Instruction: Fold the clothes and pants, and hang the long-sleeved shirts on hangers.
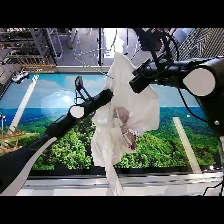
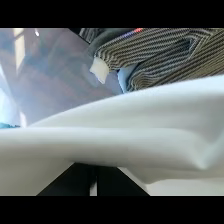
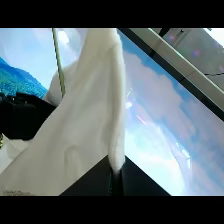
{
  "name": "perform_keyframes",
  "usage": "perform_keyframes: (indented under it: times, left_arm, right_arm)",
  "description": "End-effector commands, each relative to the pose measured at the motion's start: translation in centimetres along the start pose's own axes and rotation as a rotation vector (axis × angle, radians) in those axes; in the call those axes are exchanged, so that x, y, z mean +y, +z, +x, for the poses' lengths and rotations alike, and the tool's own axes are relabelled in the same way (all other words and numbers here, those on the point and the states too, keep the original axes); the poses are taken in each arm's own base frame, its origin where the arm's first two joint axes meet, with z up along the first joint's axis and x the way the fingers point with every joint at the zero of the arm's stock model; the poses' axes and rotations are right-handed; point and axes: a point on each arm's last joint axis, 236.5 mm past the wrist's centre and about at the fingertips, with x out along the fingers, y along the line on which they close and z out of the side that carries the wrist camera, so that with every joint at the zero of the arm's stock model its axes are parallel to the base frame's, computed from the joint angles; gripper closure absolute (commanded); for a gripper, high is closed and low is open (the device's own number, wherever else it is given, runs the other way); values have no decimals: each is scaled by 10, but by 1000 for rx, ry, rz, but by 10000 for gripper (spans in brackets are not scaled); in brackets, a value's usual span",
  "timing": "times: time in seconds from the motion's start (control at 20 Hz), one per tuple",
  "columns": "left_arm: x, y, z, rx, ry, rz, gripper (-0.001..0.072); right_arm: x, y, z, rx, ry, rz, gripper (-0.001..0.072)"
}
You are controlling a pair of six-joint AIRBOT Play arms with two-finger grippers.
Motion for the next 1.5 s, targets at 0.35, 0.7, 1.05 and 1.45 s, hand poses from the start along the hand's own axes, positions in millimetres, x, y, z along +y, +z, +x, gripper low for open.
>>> perform_keyframes:
  times: [0.35, 0.7, 1.05, 1.45]
  left_arm:
    - [21, 31, -45, 162, -25, 438, 692]
    - [49, 115, -68, 42, -165, 267, 693]
    - [55, 130, -65, 112, -284, 187, 691]
    - [71, 153, -119, 177, -369, 207, 691]
  right_arm:
    - [-13, -20, -4, 68, -19, 17, 693]
    - [13, -9, -4, 21, 93, -15, 694]
    - [16, -9, -3, 18, 107, -38, 694]
    - [-4, -13, -2, 35, 25, -276, 694]
